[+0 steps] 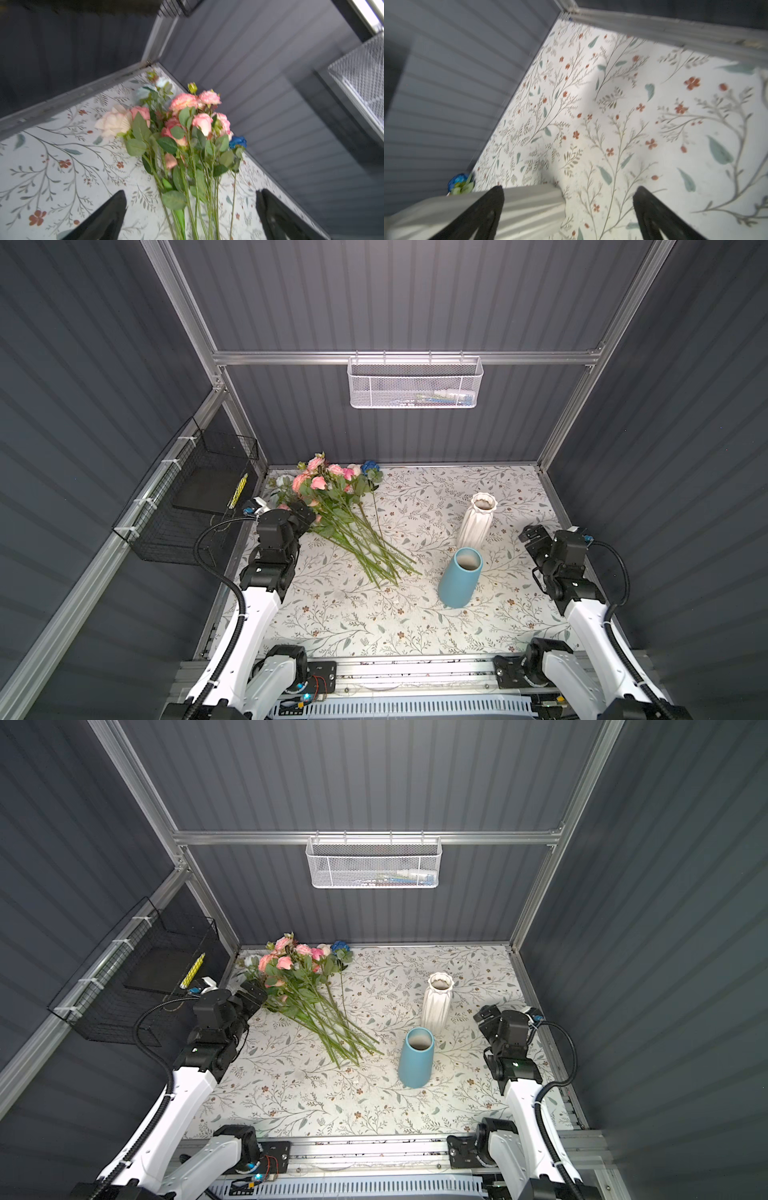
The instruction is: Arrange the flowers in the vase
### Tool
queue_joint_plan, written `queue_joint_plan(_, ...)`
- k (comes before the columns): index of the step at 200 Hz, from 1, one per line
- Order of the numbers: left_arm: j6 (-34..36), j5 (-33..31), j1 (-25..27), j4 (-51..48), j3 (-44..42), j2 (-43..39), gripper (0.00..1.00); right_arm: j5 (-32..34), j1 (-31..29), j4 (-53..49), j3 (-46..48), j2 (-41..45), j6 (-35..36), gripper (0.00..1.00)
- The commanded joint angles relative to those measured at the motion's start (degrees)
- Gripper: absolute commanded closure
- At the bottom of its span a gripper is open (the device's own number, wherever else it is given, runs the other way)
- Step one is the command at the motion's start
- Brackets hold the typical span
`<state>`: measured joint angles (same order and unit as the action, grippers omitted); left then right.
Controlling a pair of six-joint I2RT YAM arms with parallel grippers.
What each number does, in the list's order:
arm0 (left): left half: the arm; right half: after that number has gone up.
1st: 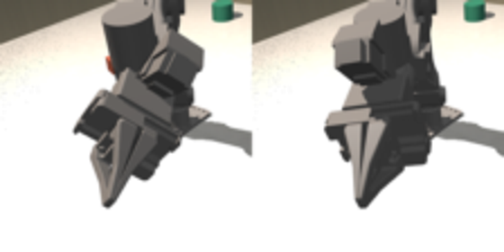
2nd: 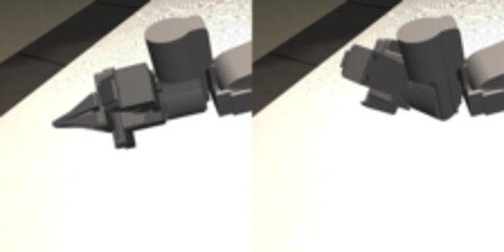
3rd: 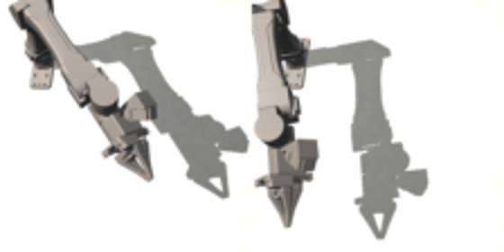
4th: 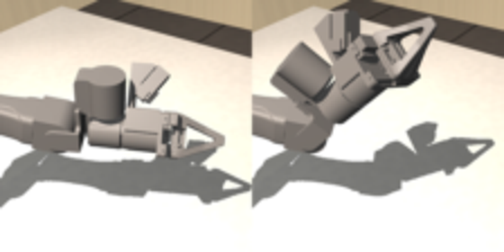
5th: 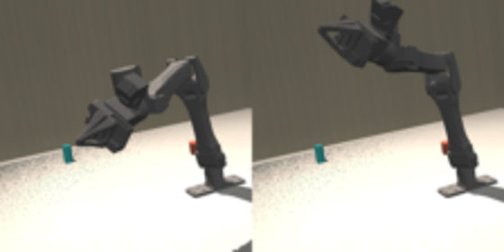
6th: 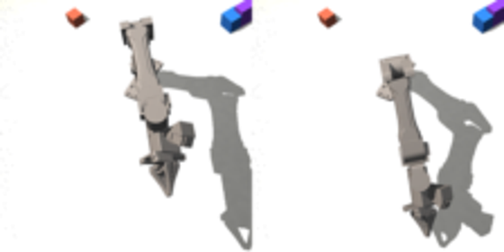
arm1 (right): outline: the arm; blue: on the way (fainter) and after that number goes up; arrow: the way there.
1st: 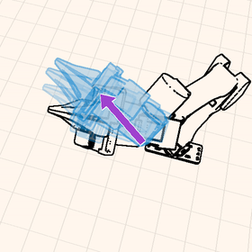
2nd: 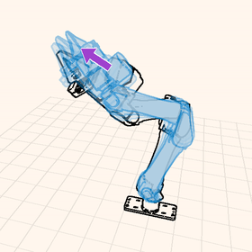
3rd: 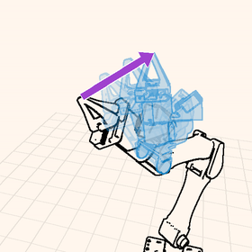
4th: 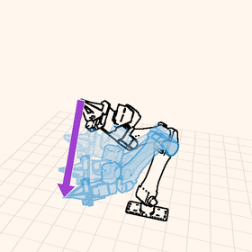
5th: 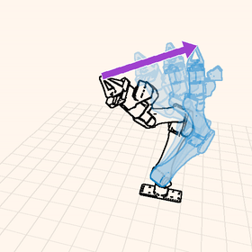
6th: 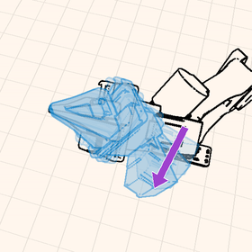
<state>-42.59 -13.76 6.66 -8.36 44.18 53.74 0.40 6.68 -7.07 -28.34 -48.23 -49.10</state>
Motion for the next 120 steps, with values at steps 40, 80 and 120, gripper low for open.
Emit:
queue_joint_plan(40,-1.7,20.3,0.1,-3.2,-5.8,-2.7,0.03,-14.7,-5.3,-3.6,9.0,4.4,-4.8,0.06)
queue_joint_plan(80,-1.7,24.5,0.2,-1.7,-7.9,-2.4,0.04,-18.6,-10.1,1.7,10.5,-3.0,-6.9,0.17)
queue_joint_plan(120,-2.2,26.6,0.3,-1.1,-9.0,-1.1,0.07,-13.0,-20.1,6.5,14.4,-3.1,-17.3,0.22)
